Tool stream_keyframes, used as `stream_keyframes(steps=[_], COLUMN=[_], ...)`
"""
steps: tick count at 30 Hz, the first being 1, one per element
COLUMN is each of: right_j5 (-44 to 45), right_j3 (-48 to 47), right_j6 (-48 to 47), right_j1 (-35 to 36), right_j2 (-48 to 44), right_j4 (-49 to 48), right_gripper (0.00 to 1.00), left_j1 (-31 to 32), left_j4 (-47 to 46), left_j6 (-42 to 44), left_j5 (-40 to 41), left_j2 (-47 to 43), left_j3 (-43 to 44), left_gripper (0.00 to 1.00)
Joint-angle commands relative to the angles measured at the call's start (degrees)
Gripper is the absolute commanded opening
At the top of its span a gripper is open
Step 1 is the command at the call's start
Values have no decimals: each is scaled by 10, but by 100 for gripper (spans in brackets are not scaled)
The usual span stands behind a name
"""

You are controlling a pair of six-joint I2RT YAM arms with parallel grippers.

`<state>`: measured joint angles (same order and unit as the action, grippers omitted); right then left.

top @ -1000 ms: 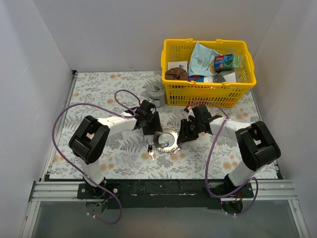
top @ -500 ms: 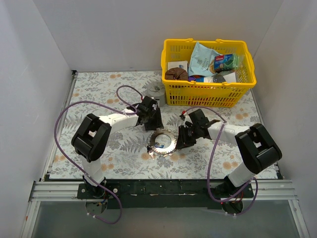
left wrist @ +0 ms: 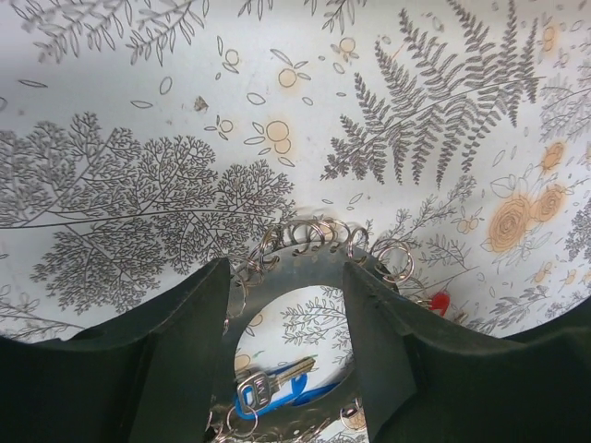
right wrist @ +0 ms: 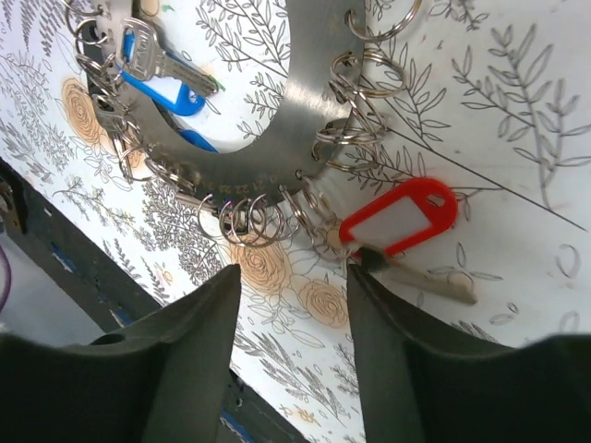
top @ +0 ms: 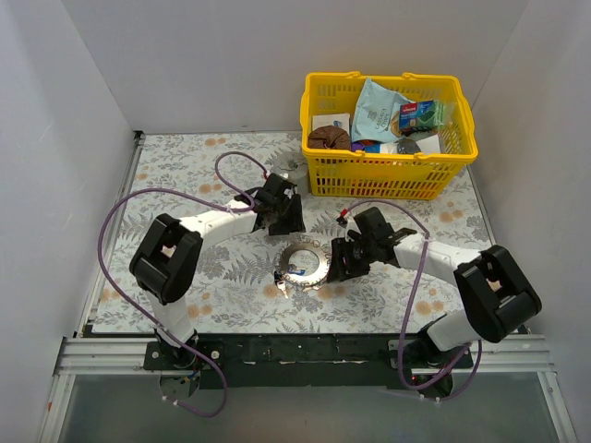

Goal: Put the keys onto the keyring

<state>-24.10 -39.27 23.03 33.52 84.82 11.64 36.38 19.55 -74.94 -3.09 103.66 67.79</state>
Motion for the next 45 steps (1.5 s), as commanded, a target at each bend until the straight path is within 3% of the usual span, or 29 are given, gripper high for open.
stream_keyframes(steps=[1,11,17,23,33,45], right_j5=[53,72,25,-41,-76,-88], right_j3=[-13,-34,-25,-13,-19,-16], right_j6=[-19,-26,-46,-64,-80,-102], right_j1=[1,-25,-91,-157,-166,-165], right_j2=[-68,-118,-127,-136,-105,-84], right_j4=[26,39,28,-6,-26,-26], right_gripper=[61,72,73,75,74,70], left_j1=[0,0,0,-1,4,51], left_j4=[0,-9,-49,-93,-151,-163], left_j6=[30,51,62,67,79,54], left_j5=[53,63,-1,-60,-173,-186], left_j2=[-71,-156,-204,-232,-205,-120], left_j3=[4,-46,-99,-137,-138,-87], left_gripper=[53,71,76,77,76,71])
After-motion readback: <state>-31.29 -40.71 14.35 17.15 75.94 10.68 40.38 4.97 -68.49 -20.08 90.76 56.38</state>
